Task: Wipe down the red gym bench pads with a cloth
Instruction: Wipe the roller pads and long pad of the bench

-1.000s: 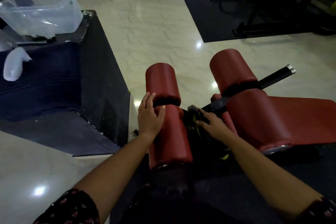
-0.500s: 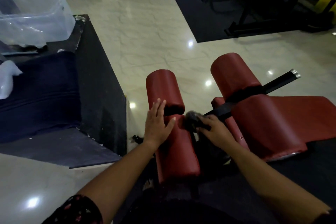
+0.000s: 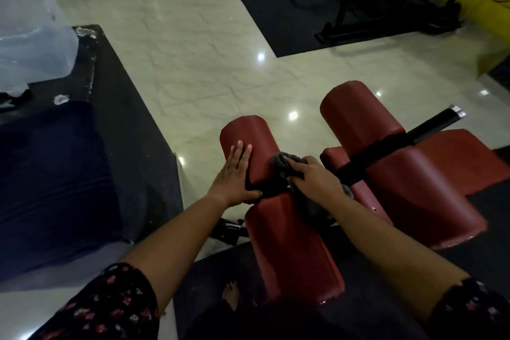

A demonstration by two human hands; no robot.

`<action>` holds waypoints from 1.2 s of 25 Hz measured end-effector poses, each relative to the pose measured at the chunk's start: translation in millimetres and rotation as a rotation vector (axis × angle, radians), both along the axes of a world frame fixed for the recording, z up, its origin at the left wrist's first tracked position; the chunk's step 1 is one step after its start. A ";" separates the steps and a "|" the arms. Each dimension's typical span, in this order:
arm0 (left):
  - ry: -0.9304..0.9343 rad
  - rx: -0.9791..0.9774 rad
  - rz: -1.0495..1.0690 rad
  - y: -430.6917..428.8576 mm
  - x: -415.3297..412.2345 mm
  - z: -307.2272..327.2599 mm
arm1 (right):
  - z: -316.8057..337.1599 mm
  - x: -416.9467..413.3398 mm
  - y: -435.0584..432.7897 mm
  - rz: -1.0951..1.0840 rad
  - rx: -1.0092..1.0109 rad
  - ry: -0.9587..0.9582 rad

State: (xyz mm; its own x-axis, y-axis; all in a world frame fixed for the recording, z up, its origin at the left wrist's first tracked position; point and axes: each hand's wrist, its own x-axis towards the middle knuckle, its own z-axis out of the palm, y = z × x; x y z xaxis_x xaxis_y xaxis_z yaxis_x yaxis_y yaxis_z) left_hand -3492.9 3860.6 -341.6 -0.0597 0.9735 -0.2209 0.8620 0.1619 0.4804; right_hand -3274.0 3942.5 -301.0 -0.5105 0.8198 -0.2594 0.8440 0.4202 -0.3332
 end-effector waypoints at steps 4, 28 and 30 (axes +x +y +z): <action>-0.135 0.043 -0.001 0.0 -6.1 -4.0 | -0.4 -5.5 21.8 -0.121 -0.088 0.072; -0.143 -0.072 0.141 33.5 1.4 11.3 | -25.0 -80.5 123.2 -0.158 -0.394 0.380; -0.148 -0.041 0.152 32.6 0.9 7.9 | -20.9 -100.5 144.1 -0.081 -0.370 0.355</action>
